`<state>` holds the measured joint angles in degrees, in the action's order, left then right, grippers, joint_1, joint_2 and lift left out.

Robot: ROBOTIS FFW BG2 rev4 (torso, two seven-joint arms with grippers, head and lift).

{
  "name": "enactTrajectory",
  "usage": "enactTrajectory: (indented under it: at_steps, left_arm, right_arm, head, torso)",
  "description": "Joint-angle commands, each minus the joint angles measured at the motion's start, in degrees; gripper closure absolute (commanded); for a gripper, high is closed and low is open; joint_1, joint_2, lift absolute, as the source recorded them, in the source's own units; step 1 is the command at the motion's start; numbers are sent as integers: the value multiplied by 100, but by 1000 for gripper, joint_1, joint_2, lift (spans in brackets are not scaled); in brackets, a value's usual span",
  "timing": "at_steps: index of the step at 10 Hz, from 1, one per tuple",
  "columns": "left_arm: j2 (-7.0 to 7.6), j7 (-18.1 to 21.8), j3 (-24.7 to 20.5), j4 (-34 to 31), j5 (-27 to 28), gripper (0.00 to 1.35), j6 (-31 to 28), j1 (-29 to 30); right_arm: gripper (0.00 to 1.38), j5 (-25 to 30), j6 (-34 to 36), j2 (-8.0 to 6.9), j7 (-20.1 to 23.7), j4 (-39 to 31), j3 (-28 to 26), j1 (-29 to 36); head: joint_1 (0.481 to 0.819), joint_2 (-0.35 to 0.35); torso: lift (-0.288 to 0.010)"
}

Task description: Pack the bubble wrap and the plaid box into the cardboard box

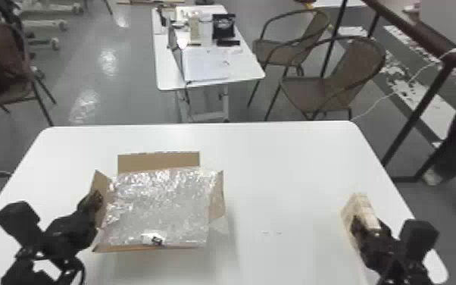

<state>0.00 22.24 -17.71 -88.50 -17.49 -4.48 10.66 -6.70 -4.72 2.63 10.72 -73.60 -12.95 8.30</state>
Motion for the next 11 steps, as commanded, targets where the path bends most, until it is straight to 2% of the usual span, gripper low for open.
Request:
enactTrajectory:
  at_steps: [1,4,5,7,8,9,11]
  left_arm:
    - [-15,0,4,-1,0,1194,0,-2]
    - [-15,0,13,-1,0,1194,0,-11]
    - [-15,0,22,-1,0,1194,0,-2]
    - [-15,0,13,-1,0,1194,9,-2]
    - [-15,0,13,-1,0,1194,9,-2]
    - [-15,0,31,-1,9,1194,9,-11]
    - [-15,0,40,8,26,1194,0,-29]
  right_arm:
    - [1053,-68,-3,-8,0,4,11,22]
    - [1053,-148,-12,-34,27,-66,11,66]
    - [1053,-227,-3,-34,44,-277,64,145]
    - [1053,-297,437,-26,79,-1209,319,277]
    - [1053,-332,788,-8,229,-1675,530,242]
    - [1053,-499,1228,45,431,-2070,767,137]
    - [1053,-1018,2107,317,659,-2633,1339,-268]
  head:
    - [695,-19]
    - [695,-16]
    - [695,-16]
    - [695,-10]
    - [695,7]
    - [695,35]
    - [695,104]
  torso:
    - [-18]
    - [-18]
    - [-18]
    - [-18]
    - [-18]
    - [-18]
    - [-18]
